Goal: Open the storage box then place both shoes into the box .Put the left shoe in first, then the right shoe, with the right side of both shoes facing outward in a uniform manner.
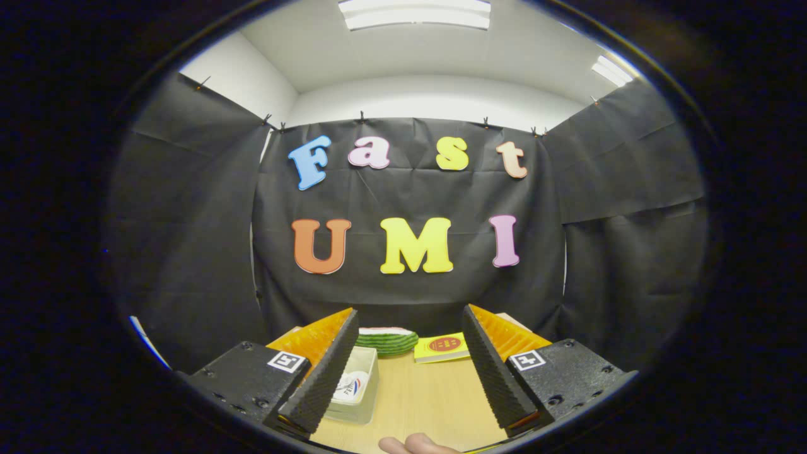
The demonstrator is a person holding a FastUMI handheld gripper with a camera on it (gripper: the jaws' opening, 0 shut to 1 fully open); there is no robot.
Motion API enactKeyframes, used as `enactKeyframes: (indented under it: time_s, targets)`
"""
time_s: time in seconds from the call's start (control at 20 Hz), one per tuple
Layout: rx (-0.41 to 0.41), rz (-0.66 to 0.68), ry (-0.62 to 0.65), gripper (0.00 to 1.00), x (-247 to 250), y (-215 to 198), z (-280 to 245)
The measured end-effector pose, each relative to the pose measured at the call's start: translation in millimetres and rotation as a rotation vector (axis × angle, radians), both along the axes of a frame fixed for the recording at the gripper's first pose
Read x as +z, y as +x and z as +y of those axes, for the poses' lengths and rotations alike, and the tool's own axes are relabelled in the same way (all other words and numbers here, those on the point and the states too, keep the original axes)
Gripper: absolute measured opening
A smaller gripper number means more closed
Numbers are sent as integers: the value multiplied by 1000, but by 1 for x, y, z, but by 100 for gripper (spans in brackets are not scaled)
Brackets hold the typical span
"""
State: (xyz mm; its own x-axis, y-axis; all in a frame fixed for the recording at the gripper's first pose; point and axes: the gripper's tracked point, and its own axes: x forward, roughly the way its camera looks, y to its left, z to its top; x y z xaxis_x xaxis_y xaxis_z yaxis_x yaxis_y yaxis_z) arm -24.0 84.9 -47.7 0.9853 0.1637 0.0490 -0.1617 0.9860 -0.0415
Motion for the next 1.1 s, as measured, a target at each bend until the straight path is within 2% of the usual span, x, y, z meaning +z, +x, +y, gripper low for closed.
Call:
enactKeyframes:
  time_s: [0.3,0.45,1.1]
  targets:
    - [9,27,8,100,-6,-4,-2]
    - [-12,46,7,100,-6,-4,-13]
    - [-20,39,4,100,9,-15,-17]
